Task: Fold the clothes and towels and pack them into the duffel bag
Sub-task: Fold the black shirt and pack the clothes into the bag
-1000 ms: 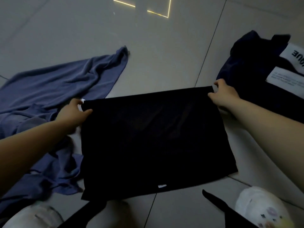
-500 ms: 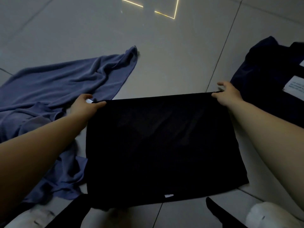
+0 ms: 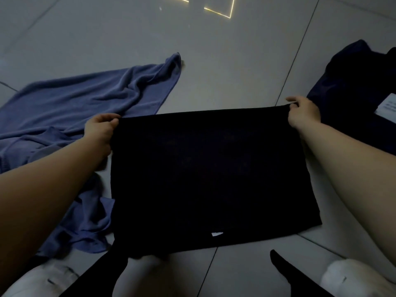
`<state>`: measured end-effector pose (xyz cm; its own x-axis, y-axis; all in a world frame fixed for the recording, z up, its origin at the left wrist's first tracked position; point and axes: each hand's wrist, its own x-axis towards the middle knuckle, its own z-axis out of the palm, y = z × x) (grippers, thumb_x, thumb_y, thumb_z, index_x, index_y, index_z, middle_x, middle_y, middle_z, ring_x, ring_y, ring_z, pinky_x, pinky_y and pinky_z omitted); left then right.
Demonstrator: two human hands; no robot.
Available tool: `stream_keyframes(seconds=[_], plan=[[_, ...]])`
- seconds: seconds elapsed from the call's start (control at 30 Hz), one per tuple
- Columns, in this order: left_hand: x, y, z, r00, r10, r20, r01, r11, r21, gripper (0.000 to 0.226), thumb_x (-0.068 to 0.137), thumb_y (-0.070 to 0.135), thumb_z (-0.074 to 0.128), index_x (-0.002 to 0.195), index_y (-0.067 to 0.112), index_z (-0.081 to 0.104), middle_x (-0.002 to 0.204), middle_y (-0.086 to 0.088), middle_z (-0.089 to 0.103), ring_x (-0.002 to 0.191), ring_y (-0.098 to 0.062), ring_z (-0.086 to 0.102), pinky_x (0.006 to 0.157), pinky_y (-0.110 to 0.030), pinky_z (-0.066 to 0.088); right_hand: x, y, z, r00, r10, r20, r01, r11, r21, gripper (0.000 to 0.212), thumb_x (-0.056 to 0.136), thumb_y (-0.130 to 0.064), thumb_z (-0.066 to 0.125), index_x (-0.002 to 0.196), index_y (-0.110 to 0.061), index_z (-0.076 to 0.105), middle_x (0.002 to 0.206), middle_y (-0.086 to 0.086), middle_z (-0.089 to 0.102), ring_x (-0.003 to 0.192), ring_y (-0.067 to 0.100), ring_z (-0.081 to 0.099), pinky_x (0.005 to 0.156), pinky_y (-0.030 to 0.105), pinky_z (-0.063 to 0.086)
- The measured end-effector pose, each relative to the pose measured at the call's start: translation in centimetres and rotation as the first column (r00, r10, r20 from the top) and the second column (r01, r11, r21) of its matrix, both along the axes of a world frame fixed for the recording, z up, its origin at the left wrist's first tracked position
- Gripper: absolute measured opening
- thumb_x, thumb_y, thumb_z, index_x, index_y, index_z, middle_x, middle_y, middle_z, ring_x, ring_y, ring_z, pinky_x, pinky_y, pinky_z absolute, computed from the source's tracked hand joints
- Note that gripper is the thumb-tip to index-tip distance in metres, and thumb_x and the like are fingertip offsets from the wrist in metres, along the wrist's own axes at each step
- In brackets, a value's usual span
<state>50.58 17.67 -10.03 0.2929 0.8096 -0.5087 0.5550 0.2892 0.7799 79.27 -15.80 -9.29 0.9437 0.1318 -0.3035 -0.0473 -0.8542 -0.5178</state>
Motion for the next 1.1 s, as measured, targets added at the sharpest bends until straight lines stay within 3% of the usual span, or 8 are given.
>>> stream_keyframes(seconds=[0.17, 0.3, 0.4, 0.67, 0.8, 0.9, 0.97, 1.1], plan=[[-0.6, -0.2, -0.5, 0.91, -0.164, -0.38, 0.317, 0.866, 0.386, 0.036, 0.09, 0.027, 0.061, 0.123, 0.012, 0.055, 0.118, -0.016, 0.053, 0.103, -0.032, 0.054, 0.092, -0.039, 0.047, -1.3, -0.5, -0.3, 0.968, 0.243, 0.064, -0.229, 0.958, -0.175, 0.048, 0.099, -0.019, 0.047, 0.145, -0.014, 0.035, 0.149, 0.016, 0.031, 0.134, 0.035, 0.034, 0.108, 0.041, 0.032], [-3.1, -4.2, -0.7, 0.419, -0.634, -0.651, 0.776, -0.123, 0.619, 0.048, 0.088, 0.042, 0.049, 0.13, 0.02, 0.048, 0.127, -0.022, 0.051, 0.113, -0.043, 0.049, 0.09, -0.055, 0.044, -6.9, -3.3, -1.0, 0.702, 0.634, 0.325, -0.523, 0.768, -0.37, 0.052, 0.091, -0.03, 0.049, 0.139, -0.008, 0.044, 0.146, 0.025, 0.034, 0.134, 0.044, 0.031, 0.107, 0.057, 0.032], [-7.5, -9.1, -3.6, -0.019, -0.646, -0.763, 0.677, -0.57, 0.466, 0.055, 0.092, 0.056, 0.037, 0.143, 0.034, 0.038, 0.149, -0.011, 0.04, 0.136, -0.034, 0.033, 0.104, -0.059, 0.029, -13.8, -6.8, -2.8, 0.606, 0.781, 0.155, -0.702, 0.616, -0.359, 0.066, 0.089, -0.056, 0.037, 0.148, -0.027, 0.03, 0.158, 0.013, 0.019, 0.145, 0.033, 0.015, 0.111, 0.061, 0.015], [-10.1, -12.1, -5.0, -0.198, -0.539, -0.819, 0.621, -0.715, 0.32, 0.062, 0.096, 0.063, 0.009, 0.151, 0.037, 0.016, 0.161, -0.005, -0.004, 0.146, -0.03, 0.003, 0.105, -0.074, 0.007, -15.3, -12.8, -3.0, 0.46, 0.861, -0.216, -0.788, 0.283, -0.547, 0.079, 0.087, -0.078, 0.013, 0.153, -0.035, 0.007, 0.161, 0.001, 0.012, 0.147, 0.027, 0.013, 0.096, 0.079, 0.024], [-10.3, -11.7, -2.7, -0.057, -0.767, -0.64, 0.708, -0.482, 0.515, 0.056, 0.098, 0.057, 0.025, 0.144, 0.028, 0.041, 0.153, -0.01, 0.031, 0.14, -0.029, 0.029, 0.112, -0.05, 0.03, -14.6, -13.5, -2.3, 0.504, 0.844, -0.183, -0.763, 0.337, -0.552, 0.08, 0.086, -0.079, 0.013, 0.152, -0.034, 0.015, 0.161, 0.003, 0.014, 0.147, 0.025, 0.012, 0.102, 0.075, 0.021], [-11.6, -9.5, -1.2, 0.591, -0.734, -0.333, 0.743, 0.335, 0.58, 0.044, 0.093, 0.041, 0.048, 0.13, 0.017, 0.054, 0.135, -0.013, 0.045, 0.121, -0.031, 0.047, 0.103, -0.04, 0.04, -15.8, -11.9, -0.9, 0.436, 0.897, -0.077, -0.819, 0.36, -0.448, 0.076, 0.089, -0.076, 0.018, 0.149, -0.031, 0.025, 0.16, 0.007, 0.018, 0.147, 0.027, 0.014, 0.109, 0.07, 0.014], [-12.1, -7.5, -0.5, 0.821, -0.492, -0.289, 0.57, 0.72, 0.396, 0.037, 0.093, 0.024, 0.057, 0.129, 0.013, 0.053, 0.122, -0.013, 0.049, 0.108, -0.03, 0.054, 0.089, -0.037, 0.045, -18.0, -8.6, -0.4, 0.329, 0.944, 0.031, -0.867, 0.315, -0.385, 0.07, 0.091, -0.069, 0.024, 0.149, -0.029, 0.027, 0.158, 0.008, 0.023, 0.146, 0.028, 0.018, 0.108, 0.069, 0.017], [-12.6, -6.3, 0.5, 0.789, -0.529, -0.314, 0.597, 0.781, 0.183, 0.031, 0.088, 0.018, 0.067, 0.118, 0.015, 0.058, 0.092, -0.002, 0.064, 0.084, -0.019, 0.062, 0.073, -0.029, 0.043, -22.6, 0.3, -0.1, -0.014, 0.991, 0.13, -0.949, 0.028, -0.314, 0.068, 0.084, -0.056, 0.053, 0.143, -0.024, 0.041, 0.151, 0.011, 0.037, 0.139, 0.031, 0.034, 0.107, 0.059, 0.03]])
